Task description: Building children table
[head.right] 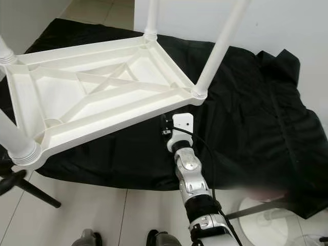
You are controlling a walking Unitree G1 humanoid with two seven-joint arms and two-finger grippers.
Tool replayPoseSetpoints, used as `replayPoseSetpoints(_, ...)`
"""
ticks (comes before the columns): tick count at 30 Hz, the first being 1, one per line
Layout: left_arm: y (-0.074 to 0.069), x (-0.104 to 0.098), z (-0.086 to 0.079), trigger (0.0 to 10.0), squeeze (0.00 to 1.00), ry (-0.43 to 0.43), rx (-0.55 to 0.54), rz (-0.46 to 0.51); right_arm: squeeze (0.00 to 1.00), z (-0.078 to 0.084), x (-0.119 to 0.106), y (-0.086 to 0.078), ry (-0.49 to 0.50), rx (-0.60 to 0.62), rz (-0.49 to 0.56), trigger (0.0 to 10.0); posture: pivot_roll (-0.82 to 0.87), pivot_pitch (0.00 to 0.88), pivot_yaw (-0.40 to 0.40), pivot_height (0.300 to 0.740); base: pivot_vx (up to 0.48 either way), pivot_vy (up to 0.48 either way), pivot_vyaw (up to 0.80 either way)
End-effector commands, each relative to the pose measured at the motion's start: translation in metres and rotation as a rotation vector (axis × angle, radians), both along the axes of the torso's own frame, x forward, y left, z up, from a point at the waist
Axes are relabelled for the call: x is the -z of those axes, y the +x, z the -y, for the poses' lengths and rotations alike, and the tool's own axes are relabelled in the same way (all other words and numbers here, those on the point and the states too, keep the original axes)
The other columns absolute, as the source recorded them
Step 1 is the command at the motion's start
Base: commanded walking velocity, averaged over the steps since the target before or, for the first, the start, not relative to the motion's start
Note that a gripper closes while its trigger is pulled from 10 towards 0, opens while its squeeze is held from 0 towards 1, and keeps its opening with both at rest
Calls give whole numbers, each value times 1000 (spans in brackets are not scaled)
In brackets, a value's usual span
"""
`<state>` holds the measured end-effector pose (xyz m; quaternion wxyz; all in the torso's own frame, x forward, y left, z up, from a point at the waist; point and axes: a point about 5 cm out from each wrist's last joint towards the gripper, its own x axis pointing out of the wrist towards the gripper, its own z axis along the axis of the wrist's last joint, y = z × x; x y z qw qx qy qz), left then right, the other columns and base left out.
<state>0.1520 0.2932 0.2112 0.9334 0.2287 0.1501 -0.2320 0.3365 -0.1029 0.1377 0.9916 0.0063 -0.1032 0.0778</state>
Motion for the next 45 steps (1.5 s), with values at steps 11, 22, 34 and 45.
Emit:
replayPoseSetpoints(11, 62, -10, -22, 10000, 0, 21, -263, 288, 0, -2, 5, 1, 17, 4, -9, 10000, 190, 163, -116, 740, 0, 0, 0)
replayPoseSetpoints(22, 95, -17, -5, 10000, 0, -82, -270, 412, 0, 5, 7, -1, 23, 45, -7, 10000, 143, 160, -92, 740, 0, 0, 0)
replayPoseSetpoints(34, 118, 9, 62, 10000, 0, -287, 75, 309, 0, 14, 17, 5, -17, 125, -95, 10000, 105, 139, -82, 740, 0, 0, 0)
replayPoseSetpoints(45, 104, 13, 103, 10000, 0, -392, 354, 223, 0, 20, 20, 7, -7, 161, -127, 10000, 95, 119, -78, 740, 0, 0, 0)
